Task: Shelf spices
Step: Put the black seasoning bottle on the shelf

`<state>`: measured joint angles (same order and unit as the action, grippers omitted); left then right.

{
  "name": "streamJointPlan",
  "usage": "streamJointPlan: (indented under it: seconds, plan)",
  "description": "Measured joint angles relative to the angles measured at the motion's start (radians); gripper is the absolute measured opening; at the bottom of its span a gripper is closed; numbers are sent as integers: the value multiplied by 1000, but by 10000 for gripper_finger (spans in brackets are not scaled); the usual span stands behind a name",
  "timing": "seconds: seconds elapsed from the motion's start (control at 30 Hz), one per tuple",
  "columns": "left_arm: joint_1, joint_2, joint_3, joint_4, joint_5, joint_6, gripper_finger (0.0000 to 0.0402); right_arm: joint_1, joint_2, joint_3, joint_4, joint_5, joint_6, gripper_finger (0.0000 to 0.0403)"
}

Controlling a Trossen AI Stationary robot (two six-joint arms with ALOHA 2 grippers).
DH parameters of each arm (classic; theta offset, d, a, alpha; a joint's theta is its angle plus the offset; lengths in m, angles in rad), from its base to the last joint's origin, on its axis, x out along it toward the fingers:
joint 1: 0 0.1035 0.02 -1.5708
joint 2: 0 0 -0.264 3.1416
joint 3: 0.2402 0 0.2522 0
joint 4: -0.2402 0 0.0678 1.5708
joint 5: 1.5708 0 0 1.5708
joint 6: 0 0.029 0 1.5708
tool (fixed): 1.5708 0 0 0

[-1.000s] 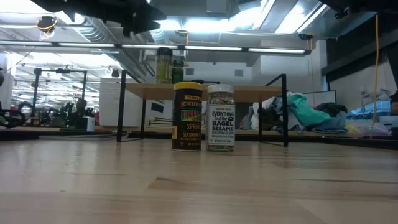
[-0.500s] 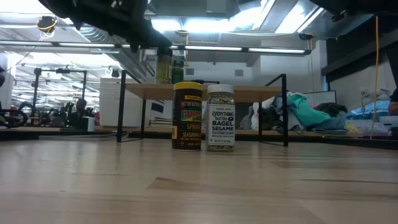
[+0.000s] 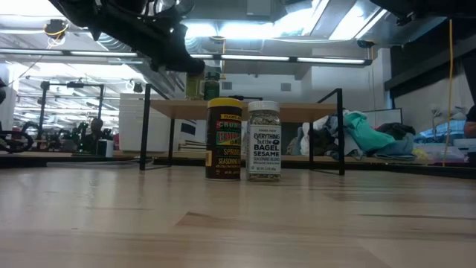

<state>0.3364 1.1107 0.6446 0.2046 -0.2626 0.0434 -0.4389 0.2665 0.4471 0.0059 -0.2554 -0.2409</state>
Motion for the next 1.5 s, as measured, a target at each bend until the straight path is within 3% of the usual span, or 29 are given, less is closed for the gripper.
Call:
streamJointPlan:
  seconds: [0.2,1.1,1.5]
  plan:
    - [42,0,0,-66,-30,-27,2,0,0,0,0,0,0,5]
    - [212,0,0,-51,-29,17,1,0,0,0,-1,0,0,5]
    - [264,-1,0,-29,20,37,2,0,0,0,-2,0,0,5]
